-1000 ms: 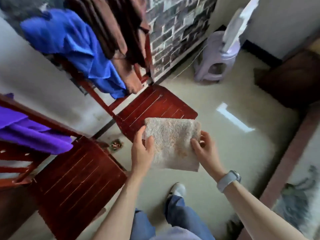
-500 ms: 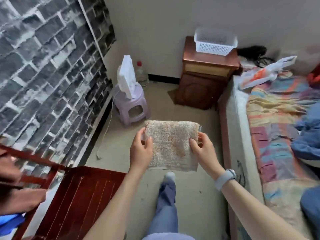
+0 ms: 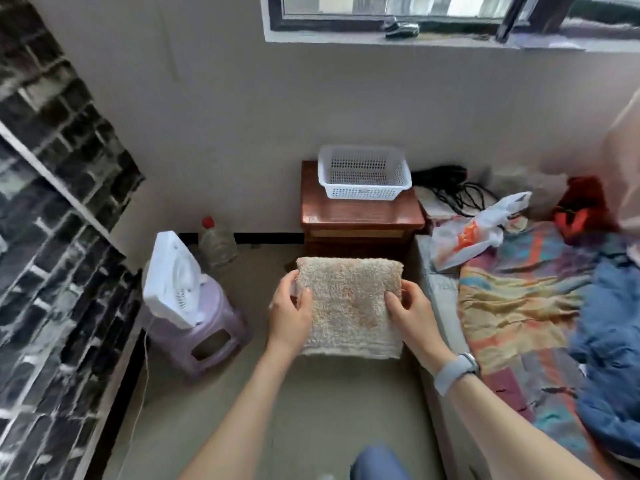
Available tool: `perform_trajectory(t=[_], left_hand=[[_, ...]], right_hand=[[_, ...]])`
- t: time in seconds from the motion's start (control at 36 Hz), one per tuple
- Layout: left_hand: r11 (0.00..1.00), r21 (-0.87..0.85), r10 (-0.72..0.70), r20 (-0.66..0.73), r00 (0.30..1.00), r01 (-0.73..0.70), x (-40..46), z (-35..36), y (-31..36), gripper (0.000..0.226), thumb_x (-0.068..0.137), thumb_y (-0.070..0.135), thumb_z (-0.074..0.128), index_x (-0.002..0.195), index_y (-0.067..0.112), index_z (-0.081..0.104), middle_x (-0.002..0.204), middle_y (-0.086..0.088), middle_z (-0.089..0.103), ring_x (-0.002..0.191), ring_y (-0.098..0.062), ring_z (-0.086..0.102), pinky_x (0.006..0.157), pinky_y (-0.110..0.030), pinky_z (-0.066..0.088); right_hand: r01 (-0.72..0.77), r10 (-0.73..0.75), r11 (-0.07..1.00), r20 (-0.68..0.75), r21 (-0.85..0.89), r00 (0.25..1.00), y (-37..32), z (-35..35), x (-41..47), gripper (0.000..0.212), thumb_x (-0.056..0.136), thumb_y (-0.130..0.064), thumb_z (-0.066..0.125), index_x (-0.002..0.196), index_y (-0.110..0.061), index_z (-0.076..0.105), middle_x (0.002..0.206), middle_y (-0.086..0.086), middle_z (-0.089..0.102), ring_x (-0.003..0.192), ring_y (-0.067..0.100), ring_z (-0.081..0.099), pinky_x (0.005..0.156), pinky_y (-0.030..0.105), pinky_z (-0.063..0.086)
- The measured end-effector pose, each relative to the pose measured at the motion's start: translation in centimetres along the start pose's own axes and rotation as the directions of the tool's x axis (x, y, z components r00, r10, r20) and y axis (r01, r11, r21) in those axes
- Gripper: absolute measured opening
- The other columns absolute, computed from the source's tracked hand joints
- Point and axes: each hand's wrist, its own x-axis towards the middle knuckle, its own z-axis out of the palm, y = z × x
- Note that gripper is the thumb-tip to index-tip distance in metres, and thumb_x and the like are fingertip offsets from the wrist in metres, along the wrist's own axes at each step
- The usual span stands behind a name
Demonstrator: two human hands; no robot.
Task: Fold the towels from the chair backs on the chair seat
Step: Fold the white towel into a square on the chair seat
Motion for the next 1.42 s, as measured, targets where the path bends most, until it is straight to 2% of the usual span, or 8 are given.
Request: perform_trajectory(t=[0.42, 0.56, 0.69, 0.86, 0.97, 1.08, 1.31, 1.42], left_hand=[[0.997, -0.025, -0.073, 0.097, 0.993, 0.076, 30.3, 12.3, 5.8, 0.041, 0.095, 0.022, 0.044, 0.136, 0.02, 0.038, 0.136, -0.001, 0.047, 0.117, -0.012, 0.046, 0.087, -0.021, 0.036], [0.988, -0.027, -0.144, 0.149, 0.978, 0.15, 39.7, 16.8, 6.6, 0.043, 0.094, 0.026, 0.045, 0.136, 0.025, 0.035, 0.139, 0.0, 0.044, 0.125, -0.02, 0.043, 0.104, -0.043, 0.038], [0.985, -0.019, -0.168, 0.168, 0.971, 0.173, 47.1, 20.6, 6.0, 0.044, 0.097, 0.021, 0.042, 0.139, 0.021, 0.032, 0.145, 0.001, 0.036, 0.131, -0.016, 0.036, 0.096, -0.024, 0.032], [0.971, 0.023, -0.239, 0.146, 0.96, 0.238, 52.7, 24.6, 2.4, 0.045, 0.097, 0.019, 0.037, 0.141, 0.021, 0.028, 0.14, 0.001, 0.041, 0.071, -0.013, 0.057, 0.059, -0.01, 0.045], [0.963, 0.045, -0.268, 0.166, 0.949, 0.264, 54.9, 26.9, 0.3, 0.047, 0.096, 0.016, 0.036, 0.142, 0.019, 0.026, 0.143, -0.003, 0.039, 0.122, -0.028, 0.047, 0.102, -0.045, 0.042], [0.949, 0.136, -0.306, 0.175, 0.936, 0.285, 55.5, 28.2, -1.1, 0.052, 0.096, 0.014, 0.035, 0.145, 0.012, 0.019, 0.149, -0.007, 0.03, 0.136, -0.022, 0.03, 0.113, -0.041, 0.028], [0.846, 0.519, -0.016, 0.252, 0.968, -0.121, 55.1, 29.0, -1.5, 0.05, 0.094, 0.014, 0.03, 0.143, 0.003, 0.024, 0.153, -0.016, 0.019, 0.143, -0.028, 0.012, 0.117, -0.037, 0.007], [0.731, 0.627, 0.055, 0.342, 0.938, -0.271, 56.3, 30.4, -3.3, 0.051, 0.09, 0.02, 0.025, 0.136, 0.002, 0.038, 0.144, -0.022, 0.036, 0.136, -0.038, 0.027, 0.112, -0.051, 0.018]], right_hand=[[-0.06, 0.062, 0.994, -0.017, 0.091, 0.998, -1.0, 1.1, 32.9, 0.028, 0.09, -0.017, 0.052, 0.118, -0.012, 0.052, 0.099, -0.003, 0.058, 0.095, 0.016, 0.056, 0.083, 0.03, 0.044], [-0.116, 0.117, 0.987, -0.004, 0.113, 0.993, -0.7, 1.8, 43.4, 0.031, 0.092, -0.016, 0.049, 0.123, -0.012, 0.047, 0.085, -0.011, 0.053, 0.071, 0.002, 0.051, 0.063, 0.014, 0.042], [-0.157, 0.156, 0.985, 0.013, 0.066, 0.988, 1.1, 3.2, 51.7, 0.036, 0.094, -0.017, 0.046, 0.129, -0.01, 0.044, 0.102, 0.003, 0.057, 0.076, 0.002, 0.051, 0.058, 0.004, 0.04], [-0.201, 0.198, 0.979, 0.058, 0.042, 0.978, 4.4, 6.2, 58.0, 0.037, 0.095, -0.015, 0.044, 0.131, -0.009, 0.043, 0.121, 0.003, 0.053, 0.1, 0.011, 0.051, 0.078, 0.015, 0.041], [-0.248, 0.244, 0.967, 0.073, 0.051, 0.967, 6.5, 8.2, 60.4, 0.033, 0.096, -0.011, 0.041, 0.128, -0.007, 0.044, 0.113, 0.002, 0.053, 0.098, 0.011, 0.049, 0.076, 0.018, 0.037], [-0.288, 0.279, 0.956, 0.126, 0.062, 0.952, 8.4, 9.7, 61.8, 0.033, 0.096, -0.009, 0.038, 0.127, -0.007, 0.047, 0.109, -0.001, 0.052, 0.104, 0.017, 0.052, 0.084, 0.023, 0.037], [-0.243, 0.256, 0.953, 0.052, -0.179, 0.965, 10.5, 11.1, 62.8, 0.039, 0.093, -0.025, 0.04, 0.127, -0.007, 0.047, 0.107, 0.007, 0.054, 0.092, 0.019, 0.05, 0.08, 0.028, 0.042], [0.163, -0.16, 0.784, 0.059, -0.598, 0.985, 9.6, 11.2, 62.6, 0.045, 0.082, -0.007, 0.035, 0.124, -0.001, 0.051, 0.122, 0.021, 0.055, 0.113, 0.036, 0.052, 0.097, 0.046, 0.042]])
